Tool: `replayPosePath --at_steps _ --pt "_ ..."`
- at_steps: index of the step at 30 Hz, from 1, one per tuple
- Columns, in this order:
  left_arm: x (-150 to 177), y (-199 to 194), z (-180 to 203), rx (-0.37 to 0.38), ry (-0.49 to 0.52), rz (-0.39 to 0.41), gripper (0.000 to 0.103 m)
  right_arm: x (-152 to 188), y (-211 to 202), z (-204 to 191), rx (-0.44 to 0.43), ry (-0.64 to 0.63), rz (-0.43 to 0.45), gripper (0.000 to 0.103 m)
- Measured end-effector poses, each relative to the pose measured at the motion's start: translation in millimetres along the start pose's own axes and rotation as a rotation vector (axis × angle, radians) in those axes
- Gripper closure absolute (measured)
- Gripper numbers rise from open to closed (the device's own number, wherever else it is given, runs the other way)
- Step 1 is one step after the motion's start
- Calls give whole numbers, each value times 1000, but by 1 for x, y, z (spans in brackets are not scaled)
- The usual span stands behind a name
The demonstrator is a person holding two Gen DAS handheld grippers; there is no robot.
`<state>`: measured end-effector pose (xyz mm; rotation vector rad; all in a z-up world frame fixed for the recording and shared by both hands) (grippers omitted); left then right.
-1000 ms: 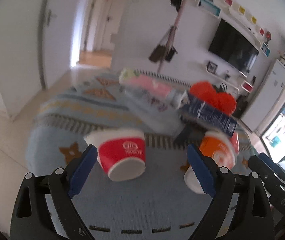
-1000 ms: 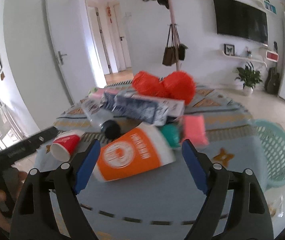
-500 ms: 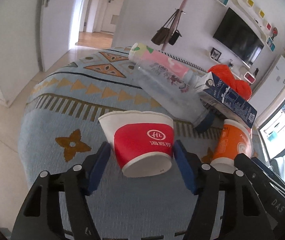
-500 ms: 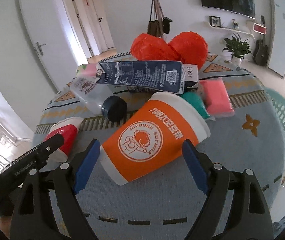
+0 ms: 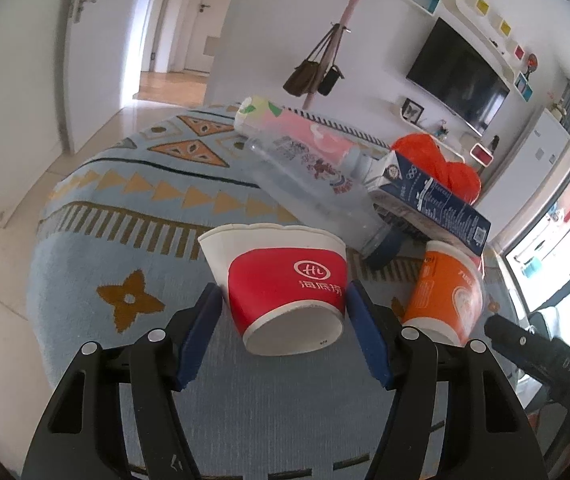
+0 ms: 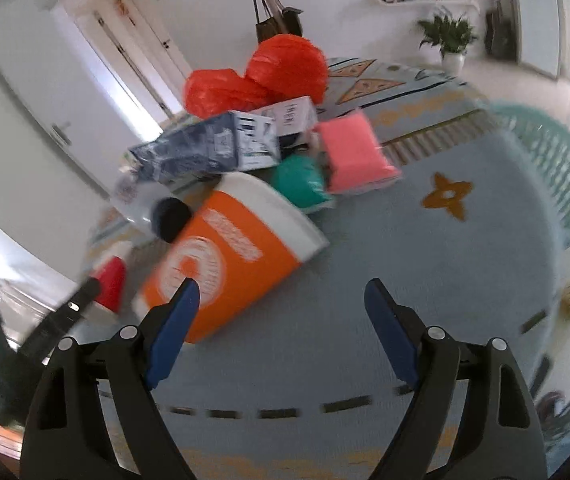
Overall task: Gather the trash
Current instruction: 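Grasp the orange soy-milk cup with the right tool while the left tool grasps the red-white paper cup, then carry both cups over the teal basket and open both tools to drop them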
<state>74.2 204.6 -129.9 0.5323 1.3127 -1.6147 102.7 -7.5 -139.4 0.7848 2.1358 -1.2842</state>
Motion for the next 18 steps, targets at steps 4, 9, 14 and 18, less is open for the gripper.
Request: replayPosePath --at_steps 4,9,14,18 --pt "-2 -3 -7 -2 -11 9 41 1 16 -29 1 35 -13 22" --pt "-2 -4 -15 11 -20 11 41 5 34 -43 102 107 0 21" --pt "-2 -5 -20 28 -28 13 41 13 55 -45 153 154 -34 20" --pt "-2 -5 -21 40 -28 15 41 13 55 -45 166 101 -29 26"
Point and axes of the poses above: each gripper's, at about its wrist camera, not at the fingertips, and y roughly the way its jaws point, z to its right, x to its underside, the point moved 9 cm from there along y, roughly the way its jaws point, and after that the axes turned 13 degrees about z, right-handed, at the moved point
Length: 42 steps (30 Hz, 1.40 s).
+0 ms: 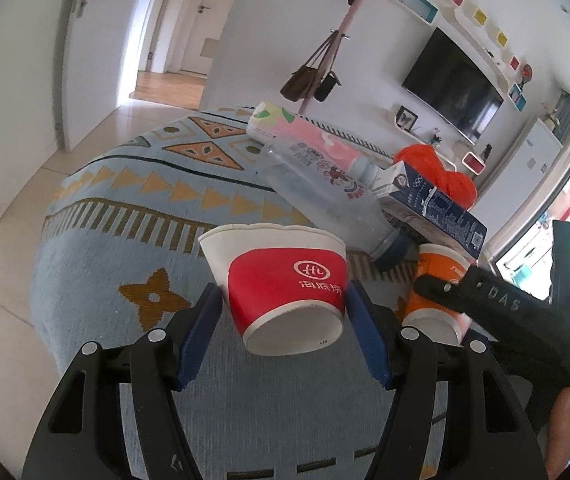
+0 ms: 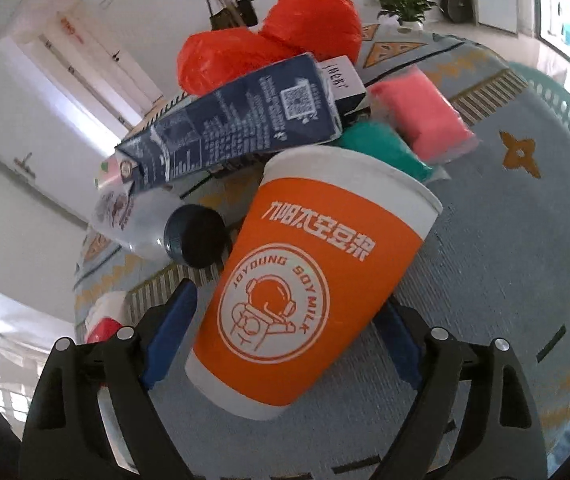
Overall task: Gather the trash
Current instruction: 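Carry both cups over the teal basket and open both tools to drop them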
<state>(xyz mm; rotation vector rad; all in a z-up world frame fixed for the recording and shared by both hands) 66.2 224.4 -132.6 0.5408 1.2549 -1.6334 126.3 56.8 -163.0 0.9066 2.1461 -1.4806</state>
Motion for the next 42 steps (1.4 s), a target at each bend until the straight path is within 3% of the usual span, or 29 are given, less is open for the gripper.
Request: replayPosePath --at_steps 7,14,18,22,30,36,42 --pt "-2 -1 7 18 5 13 41 13 -20 14 -104 -66 -49 40" --pt "-5 -9 31 60 24 51 41 19 -54 34 -182 -194 -12 41" --pt "-12 -16 51 97 47 85 41 1 -82 47 -176 -234 95 42" --pt "-26 -23 84 157 71 134 41 -27 -100 58 -167 -251 191 54" --pt "-30 -11 149 222 144 141 41 -54 -94 84 -174 -272 199 54" --pt "-36 -4 189 264 192 149 41 -88 -117 101 -171 -261 306 55" --pt "-39 9 254 314 285 158 41 -142 -129 152 -147 -167 385 55"
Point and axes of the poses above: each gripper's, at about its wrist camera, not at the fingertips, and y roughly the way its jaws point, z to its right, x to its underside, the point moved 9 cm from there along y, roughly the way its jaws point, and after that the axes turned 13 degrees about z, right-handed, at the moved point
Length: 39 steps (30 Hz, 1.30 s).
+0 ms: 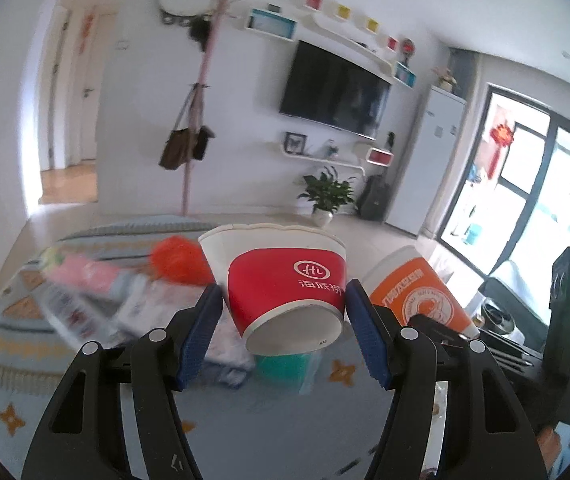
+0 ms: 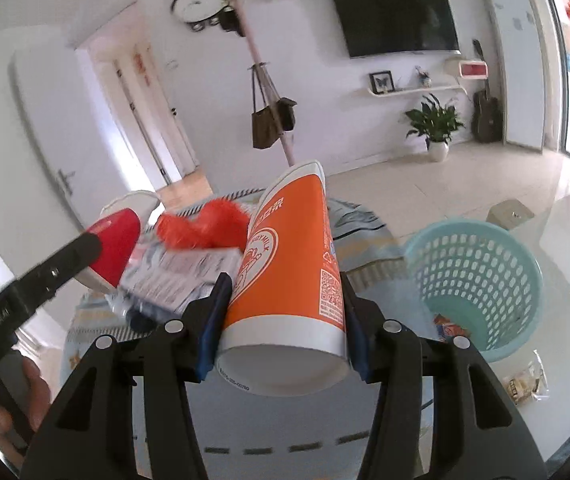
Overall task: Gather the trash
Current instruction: 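Carry both cups over the teal basket and open both tools to drop them, then grasp the pink packet with the right tool while the left tool grasps the clear plastic bottle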
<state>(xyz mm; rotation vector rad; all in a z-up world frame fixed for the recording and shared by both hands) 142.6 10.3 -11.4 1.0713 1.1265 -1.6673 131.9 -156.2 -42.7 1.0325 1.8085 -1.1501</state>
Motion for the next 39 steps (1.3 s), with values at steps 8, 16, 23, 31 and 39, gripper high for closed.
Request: replayPosePath --at_steps 8,16,23,31,39 --pt "3 71 75 99 14 -62 41 -33 9 99 155 61 66 55" --pt "64 158 146 210 35 -262 41 2 39 205 362 157 -31 54" --pt "125 199 161 219 48 -431 40 46 59 257 437 231 -162 53" --pt "130 200 148 218 16 -432 24 57 60 270 425 270 -182 52" --pt "112 180 140 209 20 -358 22 47 52 251 411 242 -157 52"
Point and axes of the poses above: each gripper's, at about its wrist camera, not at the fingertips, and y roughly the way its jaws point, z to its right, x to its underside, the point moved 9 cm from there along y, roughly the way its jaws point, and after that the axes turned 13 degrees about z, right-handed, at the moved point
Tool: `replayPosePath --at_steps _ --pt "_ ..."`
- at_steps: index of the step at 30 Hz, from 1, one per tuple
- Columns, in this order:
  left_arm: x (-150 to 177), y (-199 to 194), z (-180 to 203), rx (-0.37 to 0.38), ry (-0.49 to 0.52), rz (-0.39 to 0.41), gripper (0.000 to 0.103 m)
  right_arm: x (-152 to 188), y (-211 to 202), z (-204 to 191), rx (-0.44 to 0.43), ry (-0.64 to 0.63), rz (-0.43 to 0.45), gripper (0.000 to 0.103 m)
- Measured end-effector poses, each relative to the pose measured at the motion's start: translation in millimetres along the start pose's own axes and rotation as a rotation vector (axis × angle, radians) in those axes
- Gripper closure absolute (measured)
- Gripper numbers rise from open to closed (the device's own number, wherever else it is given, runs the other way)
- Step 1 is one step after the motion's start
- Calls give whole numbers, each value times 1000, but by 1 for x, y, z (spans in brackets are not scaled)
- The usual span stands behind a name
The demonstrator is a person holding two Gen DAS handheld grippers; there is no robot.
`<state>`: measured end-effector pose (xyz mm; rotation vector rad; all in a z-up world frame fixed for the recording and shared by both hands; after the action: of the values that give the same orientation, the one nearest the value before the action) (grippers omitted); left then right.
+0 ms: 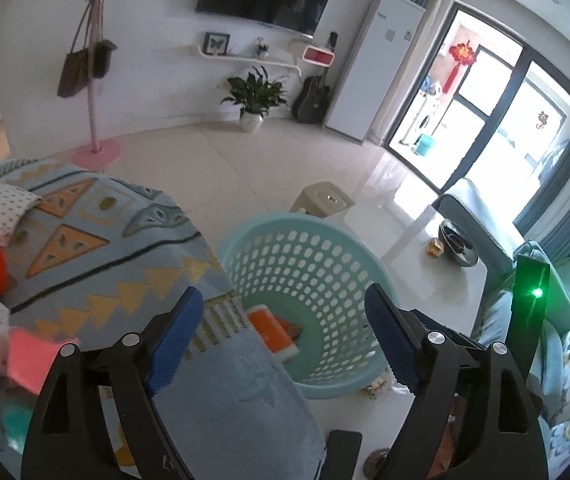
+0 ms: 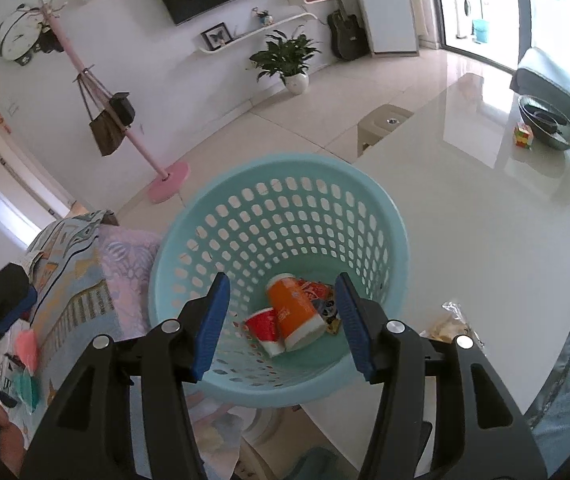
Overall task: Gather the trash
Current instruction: 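Grasp the pink packet with the right tool while the left tool grasps the clear plastic bottle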
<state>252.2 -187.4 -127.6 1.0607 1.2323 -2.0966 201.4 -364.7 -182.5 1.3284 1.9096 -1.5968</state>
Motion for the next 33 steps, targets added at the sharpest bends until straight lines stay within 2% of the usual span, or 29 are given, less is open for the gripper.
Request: replayPosePath --at_steps 8,15,22,27,28,33 --pt "-20 -49 -12 -31 5 108 22 -11 -37 -60 -115 -129 99 52" --pt "-41 -111 -47 -114 -38 235 22 -10 -75 -131 -270 -250 185 52" --pt "-49 -184 -122 -276 -140 347 22 9 -103 -202 -430 -358 232 52" --pt "-46 -230 -186 -438 -215 398 23 33 -103 -244 -498 -423 194 52" --pt "-43 -240 -204 -484 -233 401 23 38 -104 -250 -506 -440 187 52" --pt "-26 -259 -265 -588 -327 361 24 63 -90 -276 -502 -511 139 52"
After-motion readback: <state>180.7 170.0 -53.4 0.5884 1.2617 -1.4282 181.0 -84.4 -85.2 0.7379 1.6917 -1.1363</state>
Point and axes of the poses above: each gripper's, at about its wrist camera, not at the fingertips, and y roughly the way its jaws point, z to its right, x to its underside, the point moved 9 cm from there along y, roughly the way its jaws point, and after that the axes turned 13 degrees about z, right-handed, at the moved point
